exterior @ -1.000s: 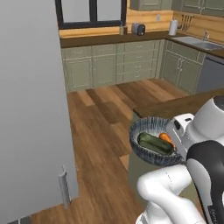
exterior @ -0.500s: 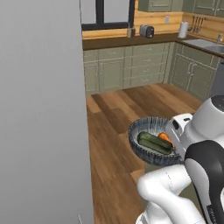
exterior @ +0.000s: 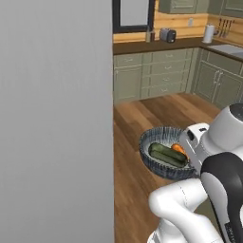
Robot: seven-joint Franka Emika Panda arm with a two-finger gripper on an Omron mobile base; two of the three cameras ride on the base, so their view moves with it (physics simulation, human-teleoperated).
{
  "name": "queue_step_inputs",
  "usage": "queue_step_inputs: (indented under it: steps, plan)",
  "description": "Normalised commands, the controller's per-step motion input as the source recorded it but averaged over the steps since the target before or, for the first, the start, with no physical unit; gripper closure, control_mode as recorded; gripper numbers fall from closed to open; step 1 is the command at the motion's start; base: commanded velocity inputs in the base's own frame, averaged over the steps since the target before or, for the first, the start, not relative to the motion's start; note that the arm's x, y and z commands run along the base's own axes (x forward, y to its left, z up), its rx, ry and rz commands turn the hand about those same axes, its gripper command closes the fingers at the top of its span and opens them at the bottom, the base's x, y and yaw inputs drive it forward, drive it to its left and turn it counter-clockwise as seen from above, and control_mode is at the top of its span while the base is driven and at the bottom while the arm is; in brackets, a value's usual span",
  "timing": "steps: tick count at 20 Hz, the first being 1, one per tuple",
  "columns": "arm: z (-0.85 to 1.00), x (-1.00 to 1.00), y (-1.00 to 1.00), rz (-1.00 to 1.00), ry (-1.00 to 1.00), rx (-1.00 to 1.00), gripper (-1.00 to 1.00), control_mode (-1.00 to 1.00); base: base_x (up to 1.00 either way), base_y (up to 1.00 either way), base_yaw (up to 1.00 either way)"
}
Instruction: Pick the chicken drumstick and cucumber from their plates and place them in the bowl. Then put the bowl in the fridge.
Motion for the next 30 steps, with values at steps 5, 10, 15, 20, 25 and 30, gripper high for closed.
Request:
queue_step_inputs:
  steps: [5, 10, 15, 20, 25, 30]
  plan:
    - [0.00, 0.00, 0.00, 0.00, 0.00, 0.00, 1.00, 1.00, 0.60, 0.00, 0.01]
    - [0.00, 0.00, 0.00, 0.00, 0.00, 0.00, 1.00, 1.00, 0.66, 0.00, 0.00]
    - [0.00, 0.00, 0.00, 0.00, 0.00, 0.00, 1.00, 1.00, 0.39, 0.00, 0.02]
    - [0.00, 0.00, 0.00, 0.00, 0.00, 0.00, 1.00, 1.00, -0.17, 0.00, 0.28]
    - [0.00, 0.00, 0.00, 0.00, 0.00, 0.00, 1.00, 1.00, 0.03, 0.03, 0.38]
    - [0.00, 0.00, 0.00, 0.00, 0.00, 0.00, 1.00, 1.00, 0.33, 0.13, 0.48]
